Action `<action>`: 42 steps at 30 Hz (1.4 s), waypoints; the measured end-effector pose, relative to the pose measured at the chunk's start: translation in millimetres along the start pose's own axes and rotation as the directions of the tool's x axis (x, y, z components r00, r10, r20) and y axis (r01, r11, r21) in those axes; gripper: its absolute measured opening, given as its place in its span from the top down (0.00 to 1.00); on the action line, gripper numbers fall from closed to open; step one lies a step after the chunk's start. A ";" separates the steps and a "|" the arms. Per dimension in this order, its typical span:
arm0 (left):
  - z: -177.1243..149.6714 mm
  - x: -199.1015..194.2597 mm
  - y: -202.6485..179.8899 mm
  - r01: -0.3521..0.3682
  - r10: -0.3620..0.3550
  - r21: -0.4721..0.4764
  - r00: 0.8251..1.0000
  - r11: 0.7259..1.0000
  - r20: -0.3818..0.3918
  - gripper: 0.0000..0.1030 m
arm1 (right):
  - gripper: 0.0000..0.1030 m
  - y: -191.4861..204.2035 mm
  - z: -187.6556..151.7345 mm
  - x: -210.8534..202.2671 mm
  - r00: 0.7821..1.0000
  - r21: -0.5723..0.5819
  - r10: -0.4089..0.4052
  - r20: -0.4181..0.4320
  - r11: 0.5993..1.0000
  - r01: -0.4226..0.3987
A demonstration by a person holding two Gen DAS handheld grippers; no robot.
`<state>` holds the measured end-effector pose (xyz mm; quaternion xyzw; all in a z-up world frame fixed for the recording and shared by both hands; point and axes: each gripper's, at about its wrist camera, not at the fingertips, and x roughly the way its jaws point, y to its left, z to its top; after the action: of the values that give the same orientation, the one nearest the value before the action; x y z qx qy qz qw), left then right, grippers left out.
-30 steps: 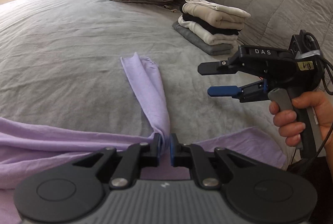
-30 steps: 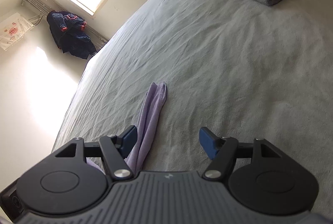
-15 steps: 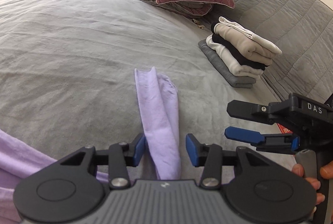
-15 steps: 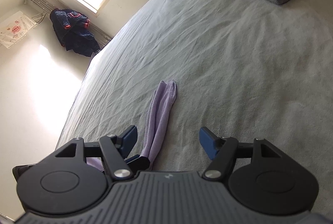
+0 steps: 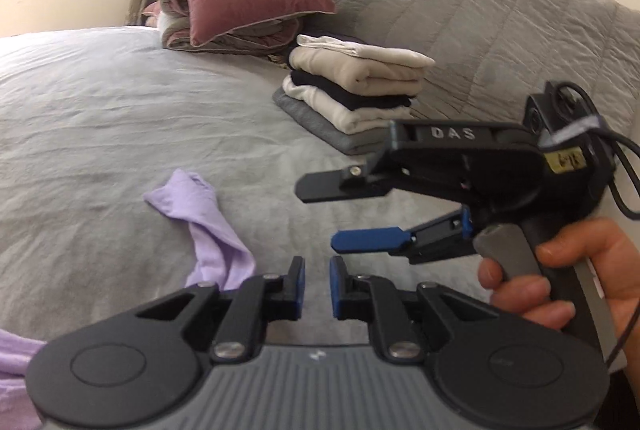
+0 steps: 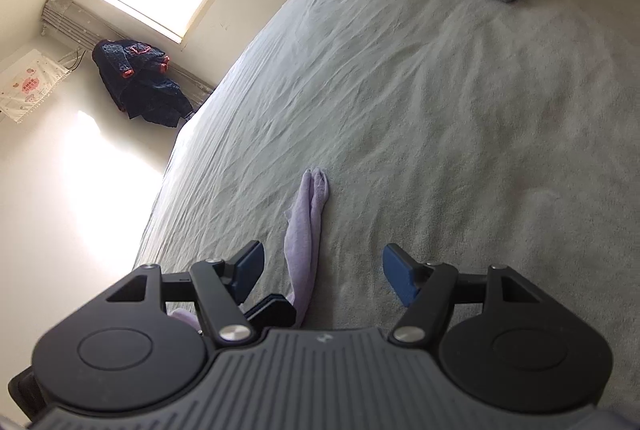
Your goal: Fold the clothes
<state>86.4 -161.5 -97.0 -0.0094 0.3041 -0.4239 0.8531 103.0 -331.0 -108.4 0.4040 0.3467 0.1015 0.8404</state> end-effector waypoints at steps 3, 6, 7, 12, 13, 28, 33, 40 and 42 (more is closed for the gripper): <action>-13.3 -1.7 -16.1 0.038 -0.034 0.094 0.998 0.995 -0.051 0.84 | 0.32 -2.2 -2.0 -0.1 1.000 0.002 -0.010 -0.003 1.000 0.010; -24.6 -10.0 -20.9 0.028 -0.020 0.107 0.997 0.994 -0.069 0.68 | 0.32 -1.4 -5.2 0.8 1.000 -0.008 -0.018 -0.012 1.000 0.018; -28.1 -15.5 -19.7 0.016 -0.010 0.093 0.998 0.996 -0.061 0.57 | 0.32 -0.5 -6.4 1.1 1.000 -0.021 -0.023 -0.017 1.000 0.022; -42.5 -49.7 1.4 -0.054 0.053 -0.042 0.998 0.998 -0.024 0.42 | 0.32 15.2 -9.8 10.4 0.999 -0.111 -0.037 -0.025 0.993 0.034; -45.1 -56.8 6.4 -0.070 0.069 -0.073 0.997 0.995 -0.020 0.40 | 0.32 20.0 -10.1 13.7 0.999 -0.129 -0.037 -0.025 0.991 0.034; -80.1 -168.6 138.3 -0.264 0.336 -0.658 0.942 0.705 -0.017 0.37 | 0.96 29.2 -5.0 37.5 0.990 -0.180 -0.136 0.036 0.974 0.140; -79.9 -185.7 160.4 -0.304 0.400 -0.704 0.916 0.642 -0.030 0.37 | 0.97 50.0 1.3 5.5 0.984 -0.182 -0.110 0.137 0.974 0.134; -81.0 -199.7 177.4 -0.330 0.471 -0.788 0.880 0.520 -0.058 0.37 | 0.87 67.3 -1.6 -20.5 0.982 -0.216 -0.120 0.145 0.965 0.150; -80.9 -203.8 178.8 -0.351 0.493 -0.791 0.867 0.501 -0.073 0.37 | 0.86 66.3 -7.9 -13.8 0.983 -0.219 -0.147 0.112 0.961 0.169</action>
<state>79.3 121.2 -107.8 -0.3397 0.3799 -0.0237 0.8601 94.8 -289.1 -55.2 0.2806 0.3238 0.0538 0.9020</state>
